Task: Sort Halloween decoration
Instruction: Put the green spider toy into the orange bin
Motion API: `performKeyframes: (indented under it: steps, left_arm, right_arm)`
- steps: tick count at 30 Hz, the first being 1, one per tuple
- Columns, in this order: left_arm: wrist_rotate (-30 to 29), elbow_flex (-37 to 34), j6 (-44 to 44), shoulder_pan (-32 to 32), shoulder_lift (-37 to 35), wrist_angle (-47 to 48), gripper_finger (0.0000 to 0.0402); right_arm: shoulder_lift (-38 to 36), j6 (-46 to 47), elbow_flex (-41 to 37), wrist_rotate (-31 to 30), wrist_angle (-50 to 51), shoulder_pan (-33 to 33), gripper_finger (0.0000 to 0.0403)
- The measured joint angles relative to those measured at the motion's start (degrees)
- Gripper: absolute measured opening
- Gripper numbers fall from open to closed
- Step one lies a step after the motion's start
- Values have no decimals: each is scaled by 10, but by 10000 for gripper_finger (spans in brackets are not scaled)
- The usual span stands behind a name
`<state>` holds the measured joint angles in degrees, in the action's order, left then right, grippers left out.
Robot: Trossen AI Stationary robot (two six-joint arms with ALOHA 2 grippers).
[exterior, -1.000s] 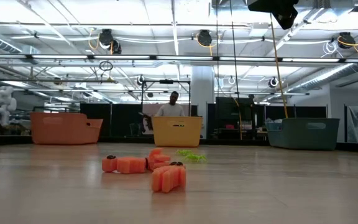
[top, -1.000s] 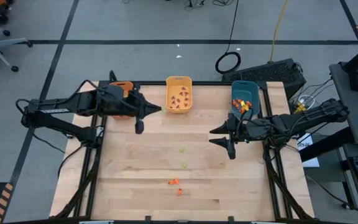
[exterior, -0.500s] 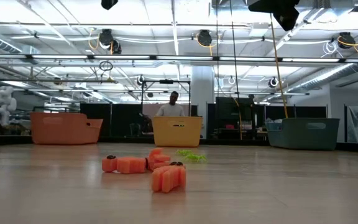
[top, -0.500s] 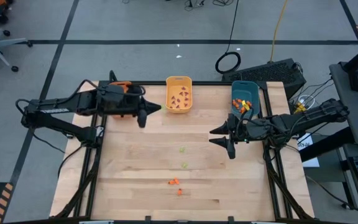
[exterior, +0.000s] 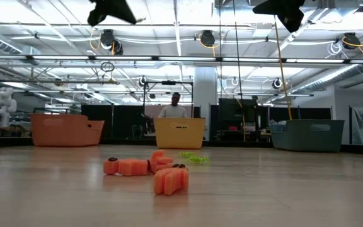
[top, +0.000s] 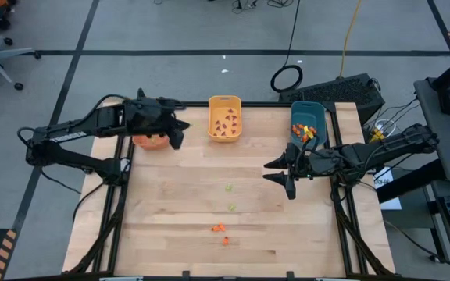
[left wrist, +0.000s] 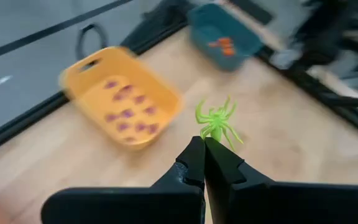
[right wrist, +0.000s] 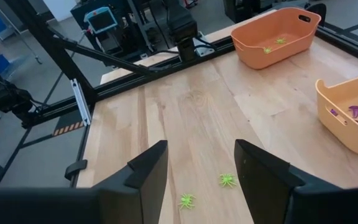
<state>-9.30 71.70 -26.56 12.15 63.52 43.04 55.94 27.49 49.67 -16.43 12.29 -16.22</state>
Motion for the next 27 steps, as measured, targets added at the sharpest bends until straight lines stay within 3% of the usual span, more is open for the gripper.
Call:
performKeyframes:
  steps: [12, 20, 27]
  left_arm:
    - [-13, 0, 83, 203, 21, 141, 0]
    - [25, 0, 135, 321, 103, 219, 0]
    - [28, 0, 154, 366, 191, 247, 0]
  right_arm:
    - [0, -1, 0, -26, 0, 0, 171]
    - [0, 19, 0, -48, 0, 0, 171]
    - [0, 19, 0, -48, 0, 0, 171]
